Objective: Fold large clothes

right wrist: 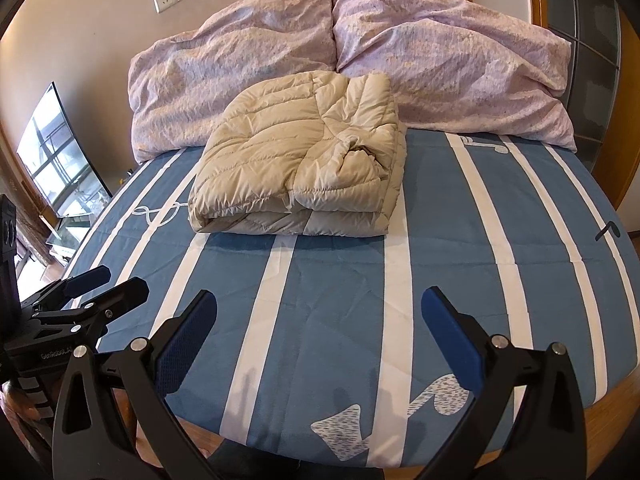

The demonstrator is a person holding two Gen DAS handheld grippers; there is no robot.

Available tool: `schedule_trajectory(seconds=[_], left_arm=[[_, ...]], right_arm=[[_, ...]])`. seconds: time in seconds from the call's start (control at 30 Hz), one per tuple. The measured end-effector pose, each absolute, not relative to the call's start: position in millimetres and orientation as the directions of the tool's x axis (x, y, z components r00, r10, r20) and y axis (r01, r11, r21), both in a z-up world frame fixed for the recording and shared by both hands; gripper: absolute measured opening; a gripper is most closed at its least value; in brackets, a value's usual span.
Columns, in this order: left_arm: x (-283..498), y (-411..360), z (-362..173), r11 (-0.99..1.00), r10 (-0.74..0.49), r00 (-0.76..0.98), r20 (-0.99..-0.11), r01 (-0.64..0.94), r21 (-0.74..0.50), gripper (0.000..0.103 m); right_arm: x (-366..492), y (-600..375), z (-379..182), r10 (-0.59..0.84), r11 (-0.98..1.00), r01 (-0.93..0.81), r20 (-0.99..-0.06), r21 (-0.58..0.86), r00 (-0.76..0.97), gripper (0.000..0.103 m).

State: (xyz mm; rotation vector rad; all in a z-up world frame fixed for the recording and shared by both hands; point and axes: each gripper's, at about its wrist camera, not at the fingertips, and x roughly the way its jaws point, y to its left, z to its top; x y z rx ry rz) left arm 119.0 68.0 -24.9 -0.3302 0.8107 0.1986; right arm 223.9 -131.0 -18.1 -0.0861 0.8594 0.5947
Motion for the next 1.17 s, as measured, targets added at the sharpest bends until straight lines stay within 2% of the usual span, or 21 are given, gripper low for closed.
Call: schedule_trajectory(seconds=[1.17], left_arm=[[123.8, 66.7, -31.7, 0.932, 0.039, 0.669, -0.742, -0.291, -0.214, 0.101]], right_arm=[[226.3, -130.9, -22.5, 0.463, 0.831, -0.528, -0.74, 0.172, 0.487, 0.102]])
